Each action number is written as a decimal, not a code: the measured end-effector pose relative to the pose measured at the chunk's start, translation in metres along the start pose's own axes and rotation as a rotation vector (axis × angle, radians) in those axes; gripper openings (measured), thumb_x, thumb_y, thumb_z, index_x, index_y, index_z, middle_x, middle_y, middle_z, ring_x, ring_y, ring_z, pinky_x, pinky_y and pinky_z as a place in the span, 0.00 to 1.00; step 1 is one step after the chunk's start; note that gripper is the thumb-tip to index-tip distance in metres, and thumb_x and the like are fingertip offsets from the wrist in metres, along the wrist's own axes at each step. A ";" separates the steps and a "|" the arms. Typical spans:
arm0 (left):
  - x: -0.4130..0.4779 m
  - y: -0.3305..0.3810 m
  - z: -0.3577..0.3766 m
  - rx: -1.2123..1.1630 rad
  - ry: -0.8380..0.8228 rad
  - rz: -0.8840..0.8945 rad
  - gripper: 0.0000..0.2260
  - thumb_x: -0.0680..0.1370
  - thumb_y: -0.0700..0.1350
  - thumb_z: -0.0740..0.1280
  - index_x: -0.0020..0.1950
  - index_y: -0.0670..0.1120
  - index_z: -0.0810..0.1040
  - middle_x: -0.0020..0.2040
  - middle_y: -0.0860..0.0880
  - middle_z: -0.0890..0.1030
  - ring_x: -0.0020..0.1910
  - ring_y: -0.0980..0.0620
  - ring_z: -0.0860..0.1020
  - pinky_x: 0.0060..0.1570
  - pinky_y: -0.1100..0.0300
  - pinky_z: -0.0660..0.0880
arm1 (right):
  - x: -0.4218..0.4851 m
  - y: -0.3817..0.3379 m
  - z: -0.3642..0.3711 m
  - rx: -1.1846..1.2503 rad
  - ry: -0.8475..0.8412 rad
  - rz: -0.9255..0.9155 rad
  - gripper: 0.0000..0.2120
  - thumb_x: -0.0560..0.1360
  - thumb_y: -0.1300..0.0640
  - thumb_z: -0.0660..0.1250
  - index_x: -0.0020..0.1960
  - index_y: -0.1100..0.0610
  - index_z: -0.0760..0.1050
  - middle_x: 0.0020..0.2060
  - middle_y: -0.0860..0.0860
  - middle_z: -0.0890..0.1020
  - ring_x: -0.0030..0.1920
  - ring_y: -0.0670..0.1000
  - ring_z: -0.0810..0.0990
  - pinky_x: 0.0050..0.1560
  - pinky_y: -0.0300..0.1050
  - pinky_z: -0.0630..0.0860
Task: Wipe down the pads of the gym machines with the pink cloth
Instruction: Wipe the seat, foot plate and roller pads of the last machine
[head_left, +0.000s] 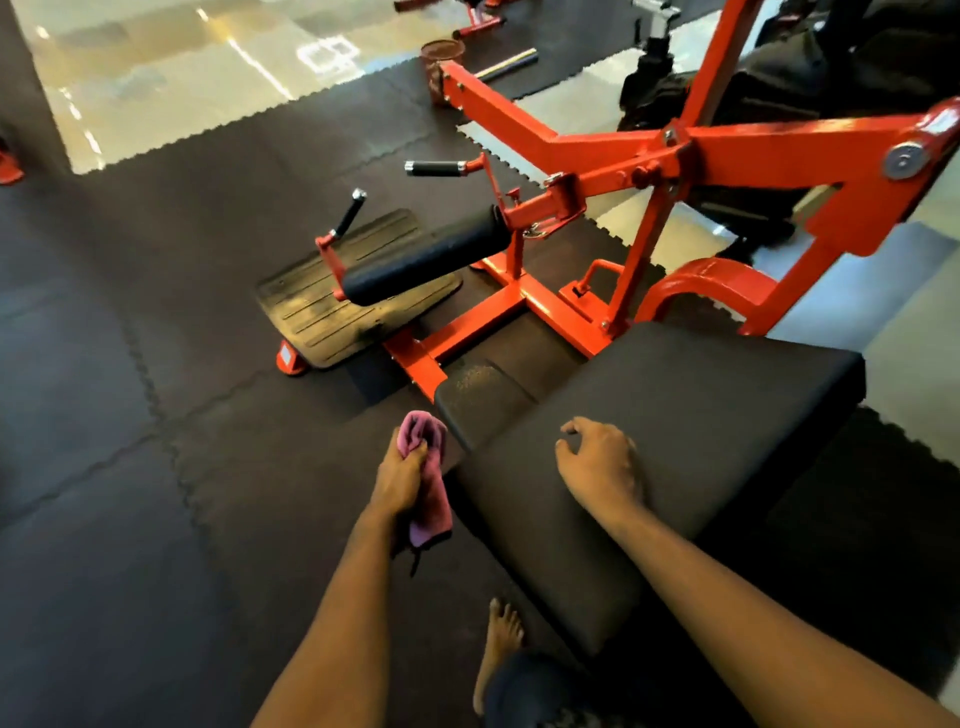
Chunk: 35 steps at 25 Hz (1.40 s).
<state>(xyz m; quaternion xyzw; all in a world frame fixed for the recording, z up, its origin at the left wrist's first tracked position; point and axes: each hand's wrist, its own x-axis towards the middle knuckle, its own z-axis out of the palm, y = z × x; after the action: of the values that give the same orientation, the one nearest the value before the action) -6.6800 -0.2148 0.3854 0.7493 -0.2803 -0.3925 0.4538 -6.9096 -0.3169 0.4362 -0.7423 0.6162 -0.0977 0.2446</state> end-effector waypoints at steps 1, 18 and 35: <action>0.010 0.004 -0.002 0.020 -0.053 -0.001 0.13 0.76 0.41 0.60 0.60 0.47 0.76 0.52 0.48 0.80 0.55 0.48 0.78 0.52 0.62 0.74 | 0.003 -0.007 0.007 -0.014 0.030 0.027 0.12 0.76 0.54 0.69 0.58 0.55 0.82 0.53 0.54 0.84 0.57 0.57 0.81 0.61 0.50 0.74; 0.110 -0.100 0.031 0.125 -0.702 -0.457 0.15 0.83 0.54 0.62 0.63 0.46 0.78 0.60 0.42 0.81 0.55 0.49 0.77 0.55 0.55 0.74 | -0.034 -0.064 0.118 -0.668 0.157 0.483 0.30 0.79 0.52 0.52 0.79 0.62 0.62 0.78 0.59 0.64 0.79 0.59 0.60 0.79 0.57 0.53; 0.129 -0.090 0.032 0.207 -0.876 -0.244 0.14 0.85 0.47 0.59 0.71 0.49 0.71 0.63 0.49 0.77 0.58 0.61 0.76 0.59 0.58 0.74 | -0.030 -0.066 0.121 -0.733 0.103 0.563 0.31 0.79 0.51 0.50 0.80 0.61 0.59 0.79 0.59 0.61 0.80 0.59 0.57 0.79 0.59 0.52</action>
<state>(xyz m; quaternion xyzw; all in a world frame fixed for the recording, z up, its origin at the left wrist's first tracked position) -6.6319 -0.2908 0.2526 0.5818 -0.3932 -0.6923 0.1661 -6.8054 -0.2511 0.3689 -0.5779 0.7988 0.1599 -0.0480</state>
